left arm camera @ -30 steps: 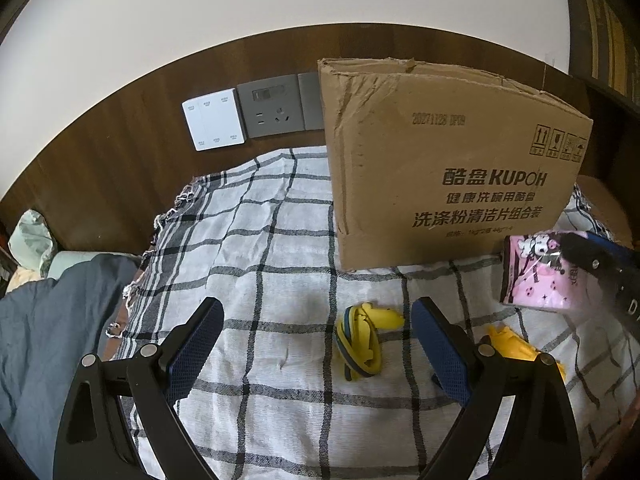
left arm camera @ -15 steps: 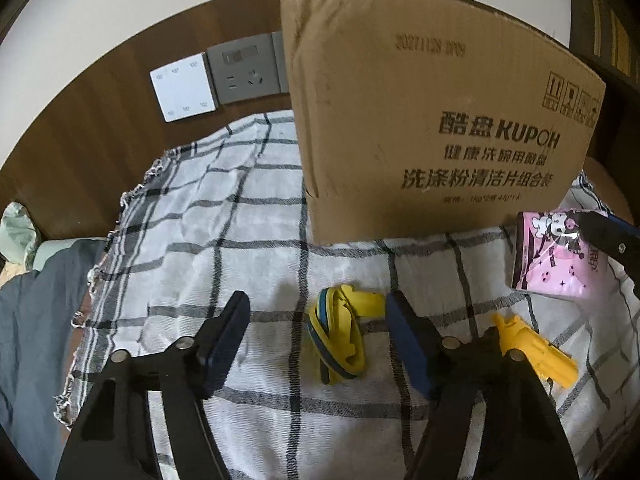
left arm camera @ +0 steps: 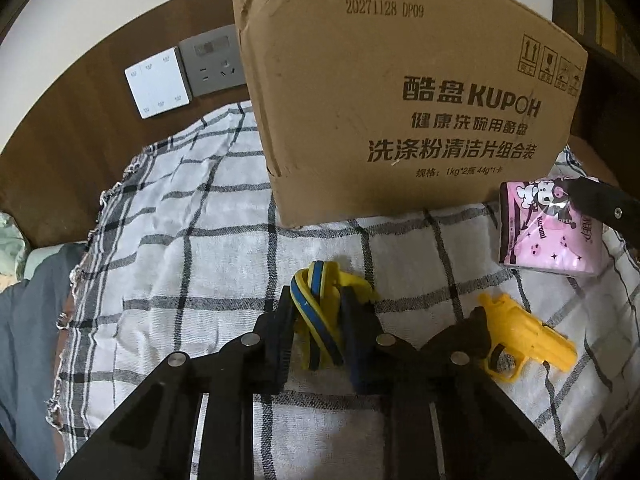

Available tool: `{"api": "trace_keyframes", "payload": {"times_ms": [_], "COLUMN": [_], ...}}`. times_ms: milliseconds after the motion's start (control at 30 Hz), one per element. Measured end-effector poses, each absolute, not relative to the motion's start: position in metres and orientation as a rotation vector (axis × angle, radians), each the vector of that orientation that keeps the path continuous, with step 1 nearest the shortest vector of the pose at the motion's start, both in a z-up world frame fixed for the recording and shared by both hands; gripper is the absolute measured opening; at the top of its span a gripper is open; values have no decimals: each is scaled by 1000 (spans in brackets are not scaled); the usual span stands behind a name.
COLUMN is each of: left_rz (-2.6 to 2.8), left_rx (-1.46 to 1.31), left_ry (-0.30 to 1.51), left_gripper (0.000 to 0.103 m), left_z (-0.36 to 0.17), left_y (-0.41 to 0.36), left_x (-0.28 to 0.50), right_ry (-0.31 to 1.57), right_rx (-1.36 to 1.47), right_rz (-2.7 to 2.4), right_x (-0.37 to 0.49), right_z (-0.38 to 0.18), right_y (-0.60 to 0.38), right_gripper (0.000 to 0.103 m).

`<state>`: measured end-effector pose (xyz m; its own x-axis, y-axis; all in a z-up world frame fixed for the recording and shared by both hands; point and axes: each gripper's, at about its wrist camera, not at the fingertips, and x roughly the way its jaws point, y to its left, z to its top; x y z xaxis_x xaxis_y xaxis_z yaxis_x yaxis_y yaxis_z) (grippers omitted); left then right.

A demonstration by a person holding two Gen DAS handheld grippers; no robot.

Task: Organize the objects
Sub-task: 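Close the left gripper on the yellow-blue clip, then lift the clip with the left gripper while the right gripper carries the pink box to the box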

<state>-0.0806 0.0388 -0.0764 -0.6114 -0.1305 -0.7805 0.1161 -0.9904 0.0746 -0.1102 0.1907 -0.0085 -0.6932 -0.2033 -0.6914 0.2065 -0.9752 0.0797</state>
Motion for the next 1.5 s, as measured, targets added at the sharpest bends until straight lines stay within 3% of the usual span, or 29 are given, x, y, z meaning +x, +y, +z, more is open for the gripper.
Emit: {"api": "trace_keyframes", "payload": {"times_ms": [533, 1500], "left_rz": [-2744, -2854], "left_rx": [1164, 896], "left_ry": [-45, -113], "left_gripper": [22, 22], "left_z": [-31, 75], "left_y": [43, 56], "left_x": [-62, -61], "right_ry": [-13, -43], "right_rx": [1022, 745], "right_rz": [-2712, -2796], "right_x": [-98, -86], "right_z": [20, 120], "right_y": [194, 208], "right_gripper": [22, 22]}}
